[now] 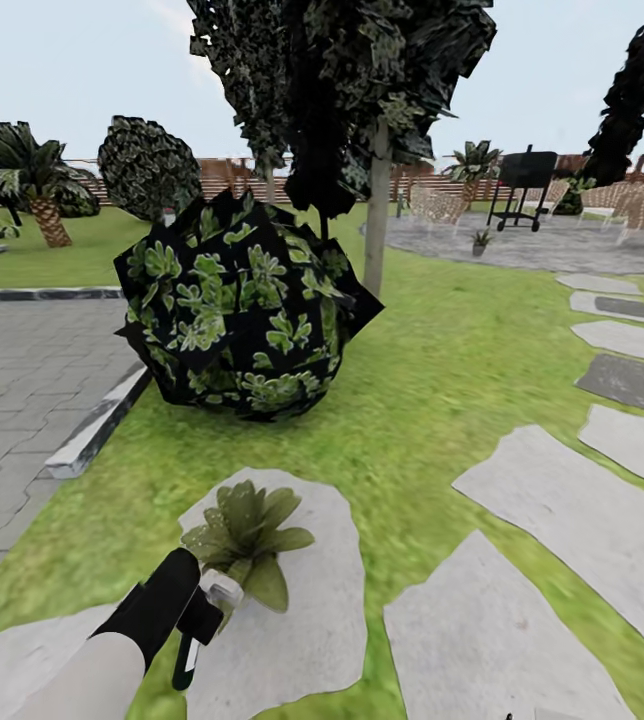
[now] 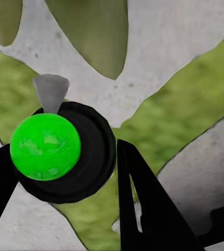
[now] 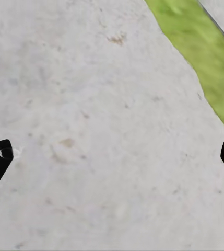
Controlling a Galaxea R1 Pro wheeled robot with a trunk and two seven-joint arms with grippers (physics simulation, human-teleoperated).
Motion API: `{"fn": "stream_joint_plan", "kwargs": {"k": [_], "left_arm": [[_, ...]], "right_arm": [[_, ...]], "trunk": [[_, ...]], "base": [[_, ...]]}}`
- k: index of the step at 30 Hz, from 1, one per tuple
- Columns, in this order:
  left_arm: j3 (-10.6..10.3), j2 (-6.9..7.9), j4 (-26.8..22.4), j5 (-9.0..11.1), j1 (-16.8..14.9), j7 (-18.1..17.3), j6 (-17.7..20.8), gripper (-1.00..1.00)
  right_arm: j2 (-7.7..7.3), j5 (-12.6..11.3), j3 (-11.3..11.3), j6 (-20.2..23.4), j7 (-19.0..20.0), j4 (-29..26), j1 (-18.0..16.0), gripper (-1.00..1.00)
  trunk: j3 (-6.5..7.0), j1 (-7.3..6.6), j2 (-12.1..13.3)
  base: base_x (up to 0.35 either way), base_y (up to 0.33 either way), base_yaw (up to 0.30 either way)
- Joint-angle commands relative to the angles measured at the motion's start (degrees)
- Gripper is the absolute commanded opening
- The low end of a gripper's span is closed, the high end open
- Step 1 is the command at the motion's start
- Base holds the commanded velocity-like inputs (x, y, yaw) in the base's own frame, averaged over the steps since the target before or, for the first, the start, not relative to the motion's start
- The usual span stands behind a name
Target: Pick up the pesticide atomizer in the garden and spray insectifuge to fully cover both potted plants in the garden.
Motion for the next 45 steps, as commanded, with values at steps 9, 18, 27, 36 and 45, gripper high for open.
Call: {"fn": "stream_joint_plan", "kwargs": {"k": [9,18,27,36,45], "left_arm": [[0.08,0.08,-0.09,-0.59,-0.02,-0.43,0.18,-1.0],[0.27,-0.01,-0.96,-0.54,-0.02,-0.44,0.27,-1.0],[-0.33,-1.46,-4.91,-0.47,-2.17,-1.22,8.64,-1.0],[-4.52,2.22,-4.37,-5.61,-9.47,-19.5,8.82,-1.0],[-4.78,6.32,-2.72,-25.06,-11.69,-42.36,8.46,-1.0]], "right_arm": [[0.01,0.6,-0.39,-0.18,-0.17,0.13,-0.05,1.0],[0.01,0.6,-0.39,-0.13,-0.16,0.14,-0.05,1.0],[-0.11,0.65,-0.39,-0.09,-0.04,0.14,-0.05,1.0],[-0.26,0.78,-0.31,-0.09,0.02,0.15,-0.05,1.0],[-0.09,0.6,-0.39,-0.09,-0.07,0.14,-0.05,1.0]], "trunk": [[-0.05,0.01,-0.02],[-0.05,0.01,-0.02],[-0.05,0.01,-0.02],[-0.05,0.01,-0.02],[-0.05,0.01,-0.02]], "base": [[0.075,-0.303,0.251],[0.002,-0.248,0.277],[0.0,-0.007,0.173],[0.0,0.0,0.002],[0.001,0.0,0.126]]}}
